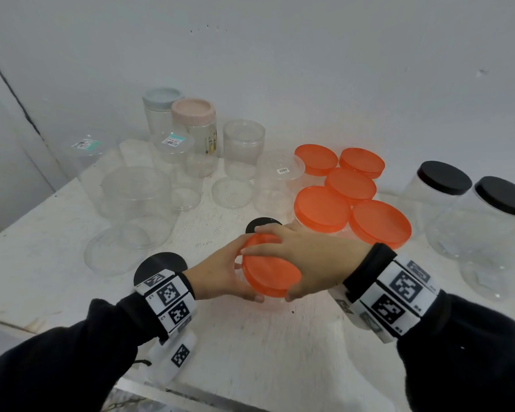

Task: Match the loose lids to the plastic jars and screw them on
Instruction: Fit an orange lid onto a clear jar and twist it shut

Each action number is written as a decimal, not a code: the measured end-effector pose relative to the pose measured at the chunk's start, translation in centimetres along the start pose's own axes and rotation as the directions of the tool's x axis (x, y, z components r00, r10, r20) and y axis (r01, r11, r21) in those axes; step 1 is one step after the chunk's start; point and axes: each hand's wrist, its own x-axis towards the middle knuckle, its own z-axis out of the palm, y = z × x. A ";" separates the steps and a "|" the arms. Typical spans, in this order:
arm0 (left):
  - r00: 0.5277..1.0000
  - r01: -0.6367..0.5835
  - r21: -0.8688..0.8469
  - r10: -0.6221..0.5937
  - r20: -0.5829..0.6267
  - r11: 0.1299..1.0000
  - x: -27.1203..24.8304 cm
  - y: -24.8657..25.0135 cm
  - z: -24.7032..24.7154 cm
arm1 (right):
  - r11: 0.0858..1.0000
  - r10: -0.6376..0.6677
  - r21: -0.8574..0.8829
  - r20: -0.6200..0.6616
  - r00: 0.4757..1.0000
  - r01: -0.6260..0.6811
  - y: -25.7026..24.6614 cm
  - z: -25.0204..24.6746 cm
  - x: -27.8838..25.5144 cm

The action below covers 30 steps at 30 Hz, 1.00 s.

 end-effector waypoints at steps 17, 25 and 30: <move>1.000 0.004 0.014 -0.004 0.002 1.000 0.0 0.1 0.1 | 0.998 -0.063 -0.022 -0.043 0.997 0.062 -0.2 0.6 -0.1; 1.000 0.001 0.020 -0.001 -0.018 1.000 0.0 0.1 0.3 | 0.988 0.079 -0.113 -0.199 0.977 -0.103 -0.9 0.7 0.3; 1.000 0.009 0.018 -0.009 -0.017 1.000 0.0 0.2 0.2 | 0.987 0.036 -0.151 -0.120 0.992 -0.054 -0.7 0.2 0.1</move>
